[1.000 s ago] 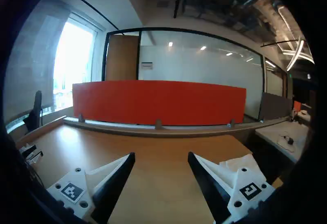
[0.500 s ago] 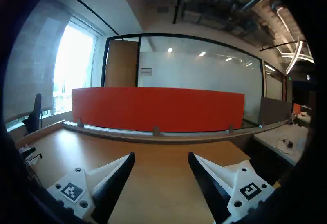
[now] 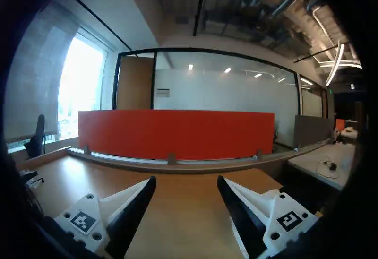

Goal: Fold towel

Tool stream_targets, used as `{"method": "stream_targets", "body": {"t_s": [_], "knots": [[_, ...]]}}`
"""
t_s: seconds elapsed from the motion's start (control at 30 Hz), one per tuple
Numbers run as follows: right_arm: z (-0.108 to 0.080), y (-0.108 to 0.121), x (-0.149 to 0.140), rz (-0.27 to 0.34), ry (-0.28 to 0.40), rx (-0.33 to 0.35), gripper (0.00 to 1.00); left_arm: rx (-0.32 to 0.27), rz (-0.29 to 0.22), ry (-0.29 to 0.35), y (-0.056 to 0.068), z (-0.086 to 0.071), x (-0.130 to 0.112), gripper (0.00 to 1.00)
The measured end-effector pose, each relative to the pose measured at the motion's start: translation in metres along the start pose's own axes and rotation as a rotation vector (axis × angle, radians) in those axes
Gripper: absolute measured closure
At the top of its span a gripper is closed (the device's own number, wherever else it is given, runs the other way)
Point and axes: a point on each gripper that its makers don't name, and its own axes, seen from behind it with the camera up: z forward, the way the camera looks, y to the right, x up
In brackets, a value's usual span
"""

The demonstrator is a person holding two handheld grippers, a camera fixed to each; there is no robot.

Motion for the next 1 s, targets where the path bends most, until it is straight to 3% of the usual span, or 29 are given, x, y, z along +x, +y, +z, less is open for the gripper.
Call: {"method": "stream_targets", "body": {"t_s": [0.57, 1.0], "knots": [[0.007, 0.009, -0.045, 0.034, 0.042, 0.001, 0.00, 0.000, -0.001, 0.001, 0.002, 0.001, -0.002, 0.06], [0.006, 0.021, -0.089, 0.042, 0.036, -0.011, 0.00, 0.000, 0.000, 0.001, 0.002, 0.001, -0.002, 0.06]]}}
